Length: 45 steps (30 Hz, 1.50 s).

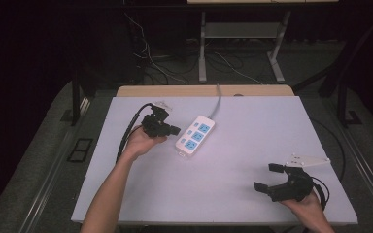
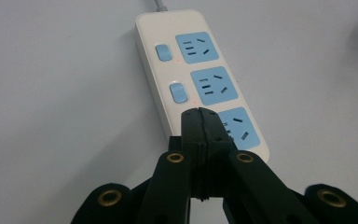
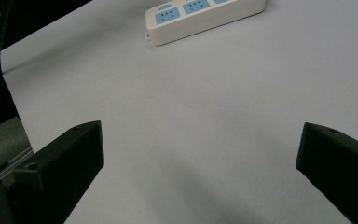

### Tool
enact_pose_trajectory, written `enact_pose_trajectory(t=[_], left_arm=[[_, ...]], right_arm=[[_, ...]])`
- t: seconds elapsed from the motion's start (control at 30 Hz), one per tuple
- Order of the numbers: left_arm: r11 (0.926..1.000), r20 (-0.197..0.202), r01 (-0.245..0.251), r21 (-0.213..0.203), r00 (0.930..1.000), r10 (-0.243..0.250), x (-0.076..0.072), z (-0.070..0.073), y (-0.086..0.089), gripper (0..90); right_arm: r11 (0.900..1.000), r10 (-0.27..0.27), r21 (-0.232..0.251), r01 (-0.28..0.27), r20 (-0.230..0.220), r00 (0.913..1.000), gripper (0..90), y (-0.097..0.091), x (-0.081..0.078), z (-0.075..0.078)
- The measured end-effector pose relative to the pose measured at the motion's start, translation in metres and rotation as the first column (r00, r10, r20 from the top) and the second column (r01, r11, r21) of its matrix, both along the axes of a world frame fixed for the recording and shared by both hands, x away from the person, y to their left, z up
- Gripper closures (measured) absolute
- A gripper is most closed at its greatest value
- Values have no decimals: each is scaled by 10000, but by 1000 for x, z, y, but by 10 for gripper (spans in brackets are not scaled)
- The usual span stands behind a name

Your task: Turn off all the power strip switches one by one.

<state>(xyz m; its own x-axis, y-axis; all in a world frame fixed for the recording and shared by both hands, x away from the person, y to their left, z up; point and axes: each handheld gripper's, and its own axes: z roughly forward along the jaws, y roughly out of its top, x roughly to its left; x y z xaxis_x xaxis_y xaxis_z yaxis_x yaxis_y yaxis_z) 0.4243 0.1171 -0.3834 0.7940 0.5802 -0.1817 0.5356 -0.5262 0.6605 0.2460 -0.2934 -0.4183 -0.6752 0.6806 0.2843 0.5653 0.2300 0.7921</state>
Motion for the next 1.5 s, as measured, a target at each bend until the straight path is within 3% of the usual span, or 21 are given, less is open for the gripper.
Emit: enact_pose_trajectory(t=[0.57,0.97,1.23,1.43,1.5], left_arm=[[10000,-344,-19,-91,9994,16,7,-17,-8,892],[9996,-651,209,209,9977,-195,8,-30,-17,891],[9999,-779,37,-120,9970,-46,8,-33,-14,891],[9987,-101,329,396,9994,-325,3,-31,-19,891],[9987,-185,336,380,9993,-329,4,-31,-19,893]], right_arm=[[9999,141,-79,-141,-46,9999,6,1,0,-2],[9996,232,-159,-234,-102,9997,7,2,1,-3],[9998,167,-121,-168,-67,9998,6,1,1,-2],[9999,82,-96,-83,-71,9999,6,-1,1,-2],[9999,68,-79,-69,-55,10000,6,-1,1,-2]])
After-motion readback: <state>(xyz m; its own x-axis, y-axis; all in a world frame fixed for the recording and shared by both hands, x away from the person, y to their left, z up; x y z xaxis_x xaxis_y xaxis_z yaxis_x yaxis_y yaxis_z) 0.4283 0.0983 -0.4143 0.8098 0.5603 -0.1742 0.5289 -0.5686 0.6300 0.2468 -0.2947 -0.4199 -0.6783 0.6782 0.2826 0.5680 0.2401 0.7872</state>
